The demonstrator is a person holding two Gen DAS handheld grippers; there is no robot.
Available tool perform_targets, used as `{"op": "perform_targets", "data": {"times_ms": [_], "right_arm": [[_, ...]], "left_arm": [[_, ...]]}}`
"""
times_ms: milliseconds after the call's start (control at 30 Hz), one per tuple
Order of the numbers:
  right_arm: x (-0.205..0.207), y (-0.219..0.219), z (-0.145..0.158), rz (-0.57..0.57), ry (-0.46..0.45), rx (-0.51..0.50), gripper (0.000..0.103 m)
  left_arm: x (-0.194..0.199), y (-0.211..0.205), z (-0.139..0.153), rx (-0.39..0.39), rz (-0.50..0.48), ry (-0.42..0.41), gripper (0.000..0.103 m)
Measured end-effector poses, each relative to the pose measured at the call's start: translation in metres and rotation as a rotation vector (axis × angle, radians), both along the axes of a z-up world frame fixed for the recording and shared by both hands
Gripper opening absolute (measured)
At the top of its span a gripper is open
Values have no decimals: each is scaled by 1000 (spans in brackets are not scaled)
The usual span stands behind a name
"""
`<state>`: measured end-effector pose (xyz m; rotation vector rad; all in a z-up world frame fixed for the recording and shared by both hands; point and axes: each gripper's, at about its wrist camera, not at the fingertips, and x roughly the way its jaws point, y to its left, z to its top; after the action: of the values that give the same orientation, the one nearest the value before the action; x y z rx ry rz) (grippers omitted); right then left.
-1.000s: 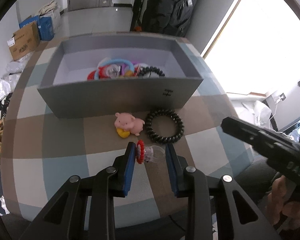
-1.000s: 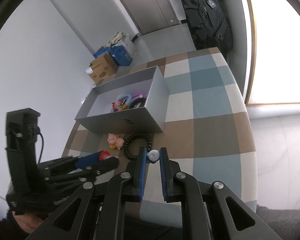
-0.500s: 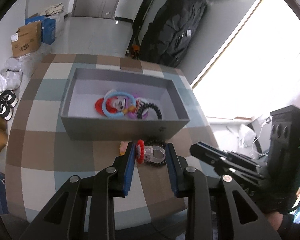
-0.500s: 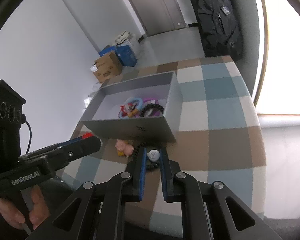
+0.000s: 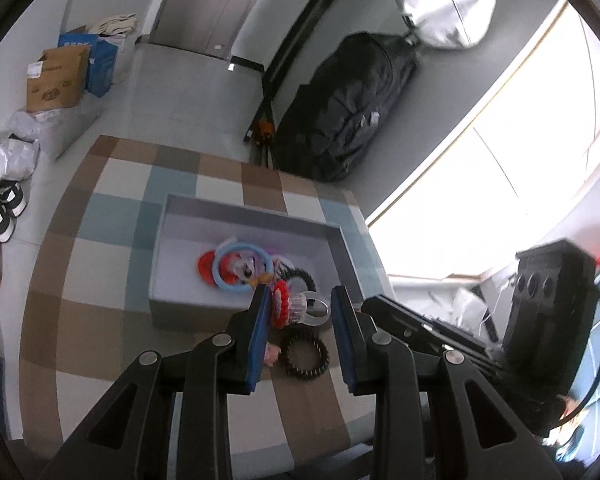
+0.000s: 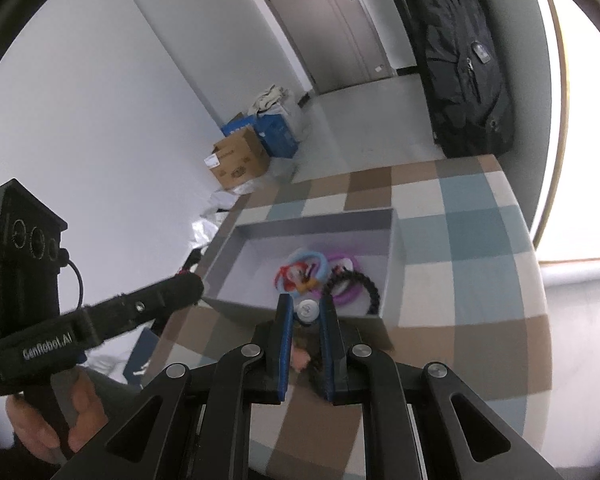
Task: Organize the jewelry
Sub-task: 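Carry the pacifier and white piece into the gray box and open both grippers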
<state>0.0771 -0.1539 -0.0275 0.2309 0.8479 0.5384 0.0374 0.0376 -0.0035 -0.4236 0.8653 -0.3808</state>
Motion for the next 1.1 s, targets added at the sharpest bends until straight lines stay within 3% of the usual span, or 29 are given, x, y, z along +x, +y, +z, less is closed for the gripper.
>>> {"op": "perform_targets", "data": {"times_ms": [267, 633, 800, 1100], "right_arm": [[21, 2, 9, -19, -15, 55, 12], [54, -2, -3, -68, 55, 99, 12], [61, -6, -7, -88, 75, 106, 12], [65, -1, -12, -62, 98, 108, 14]], "left_arm": [[27, 8, -2, -41, 37, 35, 25], [58, 2, -10, -61, 58, 82, 25], [60, -8, -9, -4, 47, 87, 25], [64, -10, -12, -9, 44, 109, 26]]}}
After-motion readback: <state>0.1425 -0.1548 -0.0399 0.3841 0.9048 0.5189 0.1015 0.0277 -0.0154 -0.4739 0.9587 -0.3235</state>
